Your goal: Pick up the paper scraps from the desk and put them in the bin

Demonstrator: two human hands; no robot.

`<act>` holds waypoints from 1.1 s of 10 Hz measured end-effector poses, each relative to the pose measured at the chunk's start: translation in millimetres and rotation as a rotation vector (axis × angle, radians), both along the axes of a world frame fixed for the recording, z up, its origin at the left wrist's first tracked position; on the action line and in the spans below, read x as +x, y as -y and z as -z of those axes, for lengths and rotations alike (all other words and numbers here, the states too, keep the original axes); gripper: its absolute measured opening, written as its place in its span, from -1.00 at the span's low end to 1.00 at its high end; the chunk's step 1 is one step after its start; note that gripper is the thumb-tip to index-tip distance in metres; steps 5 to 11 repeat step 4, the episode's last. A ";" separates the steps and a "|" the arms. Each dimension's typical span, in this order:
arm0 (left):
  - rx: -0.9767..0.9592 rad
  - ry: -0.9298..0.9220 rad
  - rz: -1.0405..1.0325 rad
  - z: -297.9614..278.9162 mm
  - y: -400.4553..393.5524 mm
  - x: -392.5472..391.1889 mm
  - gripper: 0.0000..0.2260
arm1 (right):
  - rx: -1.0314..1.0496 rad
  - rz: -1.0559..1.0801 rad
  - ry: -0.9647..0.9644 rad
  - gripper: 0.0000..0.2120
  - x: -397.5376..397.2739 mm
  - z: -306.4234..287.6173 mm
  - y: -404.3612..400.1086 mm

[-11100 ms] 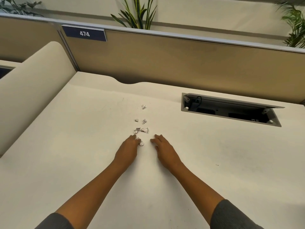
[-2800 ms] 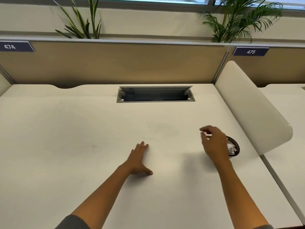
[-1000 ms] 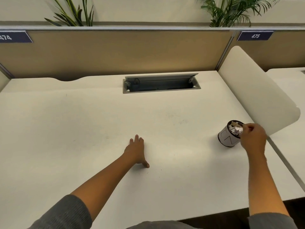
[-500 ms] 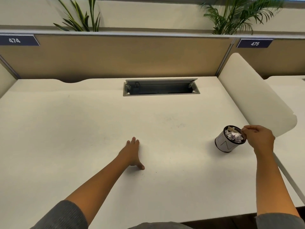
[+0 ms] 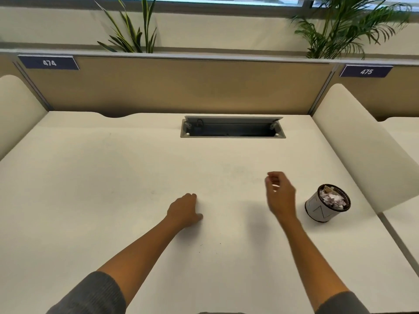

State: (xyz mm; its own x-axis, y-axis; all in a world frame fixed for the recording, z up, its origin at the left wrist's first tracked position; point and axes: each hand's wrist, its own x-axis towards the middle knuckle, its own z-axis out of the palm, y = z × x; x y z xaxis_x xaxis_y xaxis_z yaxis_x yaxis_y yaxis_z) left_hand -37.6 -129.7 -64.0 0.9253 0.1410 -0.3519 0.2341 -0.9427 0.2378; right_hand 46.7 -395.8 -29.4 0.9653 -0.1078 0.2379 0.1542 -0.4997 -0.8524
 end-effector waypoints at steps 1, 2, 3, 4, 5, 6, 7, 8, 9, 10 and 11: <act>0.048 0.167 -0.073 -1.3 -3.3 4.4 -0.60 | -0.103 -0.170 -0.023 -0.73 -3.5 18.1 -49.0; 0.074 0.245 -0.058 -6.3 -8.2 11.3 -0.58 | -0.231 -0.241 -0.020 -0.62 2.7 20.7 -75.7; 0.153 0.397 -0.032 -29.6 -12.7 31.8 -0.52 | -0.334 -0.235 0.038 -0.49 28.7 -2.3 -107.3; 0.214 0.490 -0.037 -47.4 -18.4 48.1 -0.50 | -0.435 -0.253 0.142 -0.45 49.8 -18.9 -117.7; 0.214 0.490 -0.037 -47.4 -18.4 48.1 -0.50 | -0.435 -0.253 0.142 -0.45 49.8 -18.9 -117.7; 0.214 0.490 -0.037 -47.4 -18.4 48.1 -0.50 | -0.435 -0.253 0.142 -0.45 49.8 -18.9 -117.7; 0.214 0.490 -0.037 -47.4 -18.4 48.1 -0.50 | -0.435 -0.253 0.142 -0.45 49.8 -18.9 -117.7; 0.214 0.490 -0.037 -47.4 -18.4 48.1 -0.50 | -0.435 -0.253 0.142 -0.45 49.8 -18.9 -117.7; 0.214 0.490 -0.037 -47.4 -18.4 48.1 -0.50 | -0.435 -0.253 0.142 -0.45 49.8 -18.9 -117.7; 0.214 0.490 -0.037 -47.4 -18.4 48.1 -0.50 | -0.435 -0.253 0.142 -0.45 49.8 -18.9 -117.7; 0.214 0.490 -0.037 -47.4 -18.4 48.1 -0.50 | -0.435 -0.253 0.142 -0.45 49.8 -18.9 -117.7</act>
